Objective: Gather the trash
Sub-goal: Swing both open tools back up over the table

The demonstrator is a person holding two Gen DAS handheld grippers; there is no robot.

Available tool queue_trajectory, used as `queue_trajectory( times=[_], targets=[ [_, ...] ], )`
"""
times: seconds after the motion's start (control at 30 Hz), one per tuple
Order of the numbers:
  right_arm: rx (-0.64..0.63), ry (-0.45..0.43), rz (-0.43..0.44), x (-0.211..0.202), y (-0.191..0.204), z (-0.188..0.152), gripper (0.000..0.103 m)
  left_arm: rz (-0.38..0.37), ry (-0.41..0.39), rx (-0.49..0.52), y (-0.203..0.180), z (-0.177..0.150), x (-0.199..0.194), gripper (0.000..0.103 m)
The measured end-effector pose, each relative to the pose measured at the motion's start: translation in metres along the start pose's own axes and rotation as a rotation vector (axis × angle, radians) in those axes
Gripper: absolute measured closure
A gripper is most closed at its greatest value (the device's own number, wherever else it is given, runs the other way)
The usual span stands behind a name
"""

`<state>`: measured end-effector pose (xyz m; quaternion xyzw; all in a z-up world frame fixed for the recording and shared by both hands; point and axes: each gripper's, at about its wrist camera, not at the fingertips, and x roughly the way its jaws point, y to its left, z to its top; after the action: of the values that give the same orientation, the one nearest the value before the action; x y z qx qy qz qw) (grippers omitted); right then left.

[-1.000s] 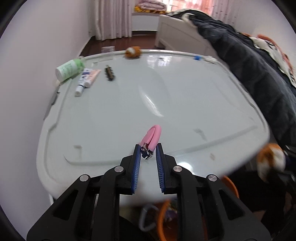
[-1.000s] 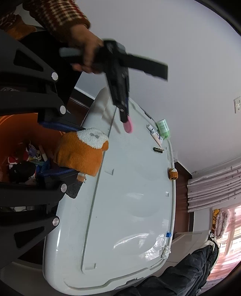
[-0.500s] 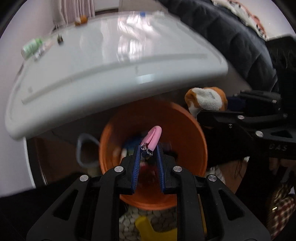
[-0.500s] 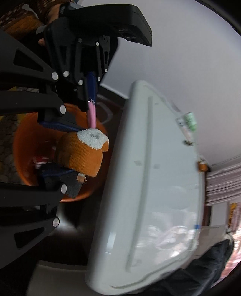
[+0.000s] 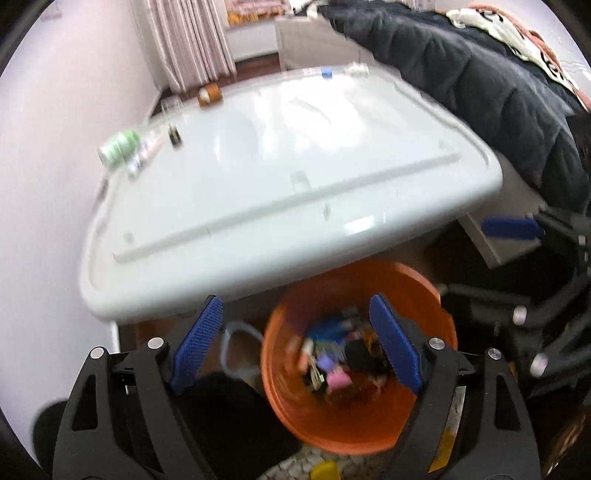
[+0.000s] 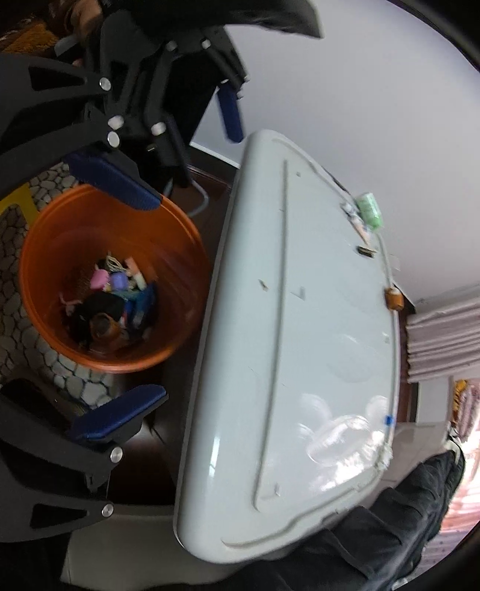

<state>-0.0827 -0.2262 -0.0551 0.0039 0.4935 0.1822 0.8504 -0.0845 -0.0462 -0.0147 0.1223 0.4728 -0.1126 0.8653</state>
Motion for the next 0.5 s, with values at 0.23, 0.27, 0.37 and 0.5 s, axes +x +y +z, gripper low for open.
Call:
queue_trajectory(
  times=[0.23, 0.27, 0.37, 0.5],
  targets=[
    [-0.009, -0.041, -0.047, -0.01, -0.011, 0.012, 0.007, 0.056, -0.103, -0.007, -0.005, 0.057, -0.009, 0.023],
    [-0.002, -0.047, -0.044, -0.011, -0.013, 0.013, 0.007, 0.058, -0.114, -0.017, -0.007, 0.063, -0.009, 0.023],
    [0.01, -0.08, -0.055, -0.021, -0.022, 0.023, 0.007, 0.059, -0.135, -0.038, -0.008, 0.079, -0.009, 0.023],
    [0.011, -0.146, -0.089, -0.039, -0.033, 0.051, 0.005, 0.058, -0.175, -0.064, -0.005, 0.105, -0.004, 0.023]
  ],
)
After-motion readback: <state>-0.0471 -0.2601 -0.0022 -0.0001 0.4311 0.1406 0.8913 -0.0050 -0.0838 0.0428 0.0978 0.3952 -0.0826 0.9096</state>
